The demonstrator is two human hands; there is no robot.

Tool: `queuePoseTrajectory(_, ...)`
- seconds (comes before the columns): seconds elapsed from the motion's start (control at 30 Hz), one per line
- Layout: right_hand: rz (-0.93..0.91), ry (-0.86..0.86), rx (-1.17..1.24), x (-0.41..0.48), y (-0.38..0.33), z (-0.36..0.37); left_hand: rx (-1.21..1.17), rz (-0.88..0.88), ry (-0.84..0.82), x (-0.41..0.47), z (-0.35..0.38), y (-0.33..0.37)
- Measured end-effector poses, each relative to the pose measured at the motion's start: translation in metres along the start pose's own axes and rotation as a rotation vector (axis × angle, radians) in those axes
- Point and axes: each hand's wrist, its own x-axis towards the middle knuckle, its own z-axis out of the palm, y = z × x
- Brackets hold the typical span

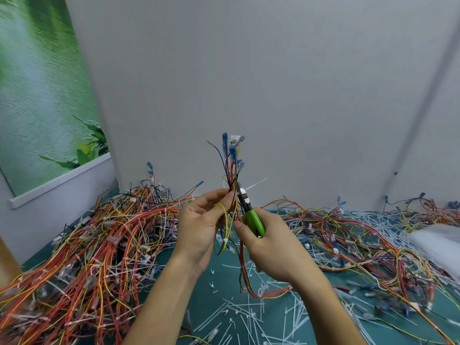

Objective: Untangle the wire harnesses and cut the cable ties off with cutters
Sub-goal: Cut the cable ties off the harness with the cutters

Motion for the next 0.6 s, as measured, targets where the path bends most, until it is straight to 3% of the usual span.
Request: queuePoseTrajectory(0.6, -0.062, 0.046, -0.06, 0.0009, 0.0029, 0.0007, 0.008, 0.01, -0.011, 0.0022, -0.0027, -0.002)
